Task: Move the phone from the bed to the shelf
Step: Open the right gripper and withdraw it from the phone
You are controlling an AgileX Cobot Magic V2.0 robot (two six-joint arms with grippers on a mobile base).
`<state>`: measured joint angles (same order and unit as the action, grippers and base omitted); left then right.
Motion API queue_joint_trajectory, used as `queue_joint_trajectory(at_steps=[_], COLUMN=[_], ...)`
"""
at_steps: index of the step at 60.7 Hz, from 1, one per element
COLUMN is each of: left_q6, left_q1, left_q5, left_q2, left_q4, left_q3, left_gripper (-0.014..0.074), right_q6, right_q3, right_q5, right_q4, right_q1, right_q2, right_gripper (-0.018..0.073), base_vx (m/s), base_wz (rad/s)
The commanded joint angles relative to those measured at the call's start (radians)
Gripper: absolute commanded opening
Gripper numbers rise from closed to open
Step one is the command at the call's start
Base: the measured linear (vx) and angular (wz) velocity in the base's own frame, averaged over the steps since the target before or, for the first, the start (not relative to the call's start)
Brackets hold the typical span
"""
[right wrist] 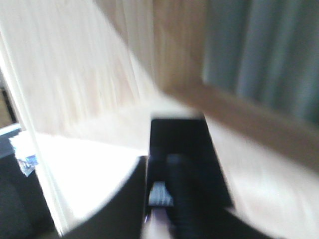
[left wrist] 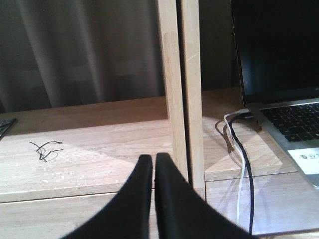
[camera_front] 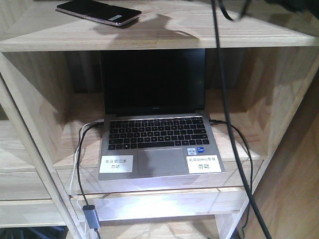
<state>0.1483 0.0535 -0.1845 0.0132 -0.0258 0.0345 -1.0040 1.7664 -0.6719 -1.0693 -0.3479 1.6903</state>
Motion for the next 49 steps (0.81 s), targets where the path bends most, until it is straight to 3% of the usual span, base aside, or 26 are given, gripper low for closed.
queue_joint_trajectory(at_steps=[1,18,29,49], left_q6=[-0.006,-0.006,-0.006,-0.006], left_q1=[-0.006,-0.006,-0.006,-0.006], left_q5=[0.073,0.073,0.073,0.073], left_q2=[0.014,0.014,0.014,0.014], left_q4=[-0.009,-0.009,-0.009,-0.009], left_q3=[-0.022,-0.022,-0.022,-0.022], left_gripper=[0.0001,0.0001,0.0001,0.0001], right_q6=[-0.037,-0.153,-0.156,-0.154], right_q3=[-0.112,-0.520,-0.729,-1.081], right_q5=[0.121,0.280,0.348,0.355], right_q4=[-0.032,-0.101,-0.128,-0.127], right_q1=[0.002,0.002,0.002,0.002], right_q2=[-0.134,-0.419,-0.605,-0.942], right_gripper=[-0.0011,-0.0006,-0.0006,-0.0006], base_vx=[0.00,0.00,0.00,0.00], base_wz=[0.00,0.00,0.00,0.00])
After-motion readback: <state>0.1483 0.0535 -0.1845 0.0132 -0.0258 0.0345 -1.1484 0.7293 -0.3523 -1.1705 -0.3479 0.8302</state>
